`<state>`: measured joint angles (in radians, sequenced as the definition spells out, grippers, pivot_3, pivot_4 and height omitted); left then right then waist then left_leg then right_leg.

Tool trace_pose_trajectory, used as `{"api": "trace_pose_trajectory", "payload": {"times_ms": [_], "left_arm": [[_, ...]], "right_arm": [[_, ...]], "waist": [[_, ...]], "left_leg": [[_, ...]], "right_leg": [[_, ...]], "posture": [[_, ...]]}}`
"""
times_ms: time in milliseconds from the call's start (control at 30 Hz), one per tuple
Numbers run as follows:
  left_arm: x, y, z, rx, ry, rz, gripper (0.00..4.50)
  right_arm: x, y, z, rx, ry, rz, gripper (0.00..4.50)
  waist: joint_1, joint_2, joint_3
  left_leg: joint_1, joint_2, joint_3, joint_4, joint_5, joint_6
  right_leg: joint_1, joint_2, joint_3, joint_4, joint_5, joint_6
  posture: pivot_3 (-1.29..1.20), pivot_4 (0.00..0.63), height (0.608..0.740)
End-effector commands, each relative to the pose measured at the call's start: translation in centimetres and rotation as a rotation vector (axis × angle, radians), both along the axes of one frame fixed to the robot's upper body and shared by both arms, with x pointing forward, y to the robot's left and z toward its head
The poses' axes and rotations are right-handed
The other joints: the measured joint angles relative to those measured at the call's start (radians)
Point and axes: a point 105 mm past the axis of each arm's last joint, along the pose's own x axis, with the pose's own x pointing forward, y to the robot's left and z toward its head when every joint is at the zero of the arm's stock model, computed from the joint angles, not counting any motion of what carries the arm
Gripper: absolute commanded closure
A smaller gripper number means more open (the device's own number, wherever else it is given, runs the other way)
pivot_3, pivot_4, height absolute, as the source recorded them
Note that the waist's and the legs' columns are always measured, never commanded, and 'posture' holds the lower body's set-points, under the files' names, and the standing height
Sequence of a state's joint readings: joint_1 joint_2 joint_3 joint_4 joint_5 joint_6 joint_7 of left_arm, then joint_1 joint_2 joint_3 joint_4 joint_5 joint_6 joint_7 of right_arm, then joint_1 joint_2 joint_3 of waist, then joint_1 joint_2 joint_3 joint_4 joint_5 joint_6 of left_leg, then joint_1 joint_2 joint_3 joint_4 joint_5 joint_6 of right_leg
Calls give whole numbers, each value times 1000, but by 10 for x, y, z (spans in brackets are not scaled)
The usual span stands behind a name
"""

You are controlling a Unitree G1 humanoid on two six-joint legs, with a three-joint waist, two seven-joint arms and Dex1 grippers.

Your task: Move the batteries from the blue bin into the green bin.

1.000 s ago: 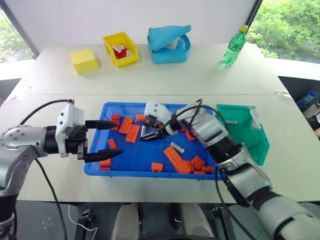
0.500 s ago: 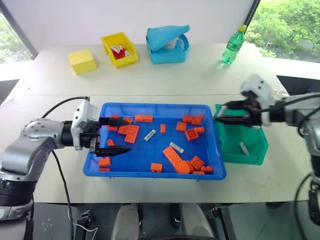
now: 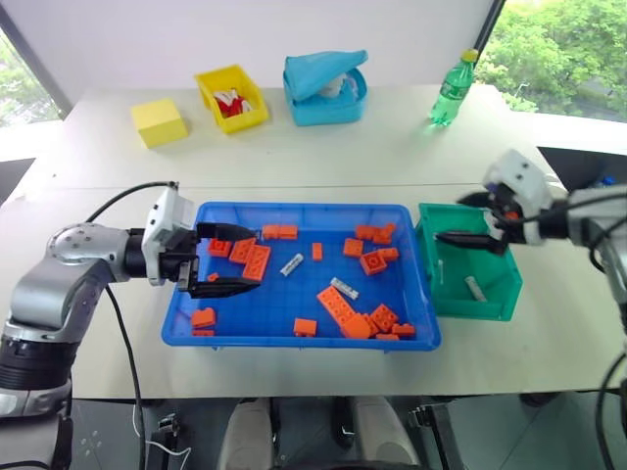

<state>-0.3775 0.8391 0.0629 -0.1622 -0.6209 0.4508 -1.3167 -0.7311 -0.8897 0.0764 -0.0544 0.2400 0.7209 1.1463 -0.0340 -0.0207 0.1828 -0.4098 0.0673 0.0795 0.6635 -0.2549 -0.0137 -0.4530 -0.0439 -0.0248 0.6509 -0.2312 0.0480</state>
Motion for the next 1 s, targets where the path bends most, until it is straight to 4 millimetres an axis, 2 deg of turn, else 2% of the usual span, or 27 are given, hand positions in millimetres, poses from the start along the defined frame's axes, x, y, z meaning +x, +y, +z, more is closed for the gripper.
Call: {"api": "trace_pose_trajectory", "payload": {"times_ms": [33, 100, 167, 267, 400, 600, 767, 867, 1000], "left_arm": [[-2, 0, 10, -1, -50, -9, 0], [-3, 0, 11, -2, -52, -6, 0], [-4, 0, 11, -2, -53, -2, 0], [-6, 0, 11, 0, -56, 6, 0], [-10, 2, 10, -3, -57, 32, 0], [-16, 4, 9, -13, -58, 69, 0], [-18, 6, 9, -15, -58, 93, 0], [-20, 7, 10, -16, -59, 97, 0], [-19, 6, 12, -19, -63, 98, 0]], "right_arm": [[-6, 54, 2, -36, -29, 239, 58], [-8, 85, -9, -69, -19, 365, 58], [-10, 107, -24, -130, -18, 466, 58], [-12, 127, -43, -217, -11, 580, 58], [-2, 150, -59, -239, -3, 622, 58], [14, 164, -72, -234, 18, 616, 58], [11, 166, -98, -265, 75, 651, 58], [7, 169, -107, -259, 97, 661, 58], [-1, 171, -110, -221, 130, 674, 1986]], "waist": [[-1, 0, 0], [-1, 0, 0], [1, 0, 0], [13, 0, 0], [20, 0, 0], [20, 0, 0], [19, 0, 0], [18, 0, 0], [17, 0, 0]], "left_leg": [[0, 0, -1, 0, 0, 0], [0, 0, -1, -1, 0, 0], [-1, 0, 0, 0, 0, 0], [-2, 0, 1, 1, 0, 0], [-2, -1, 1, 2, 0, 0], [-2, 0, 1, 2, 0, 0], [-2, 0, 1, 2, 0, 0], [-1, 0, 1, 1, 0, 0], [1, 0, 1, 1, 0, 0]], "right_leg": [[0, 0, 0, 0, 0, 0], [0, 0, -1, 0, 0, 0], [0, -1, -1, 0, 0, 0], [0, -2, -1, 0, 0, 0], [0, -2, -1, -1, 0, 0], [0, -2, -1, 0, 0, 0], [1, -2, -2, 0, 0, 0], [1, -2, -2, 0, 0, 0], [3, -2, -2, 0, 0, 0]], "posture": [[0, 150, 736], [0, 150, 736], [0, 150, 736], [0, 150, 736], [0, 150, 736], [0, 150, 736], [0, 150, 736], [0, 150, 736], [0, 150, 736]]}}
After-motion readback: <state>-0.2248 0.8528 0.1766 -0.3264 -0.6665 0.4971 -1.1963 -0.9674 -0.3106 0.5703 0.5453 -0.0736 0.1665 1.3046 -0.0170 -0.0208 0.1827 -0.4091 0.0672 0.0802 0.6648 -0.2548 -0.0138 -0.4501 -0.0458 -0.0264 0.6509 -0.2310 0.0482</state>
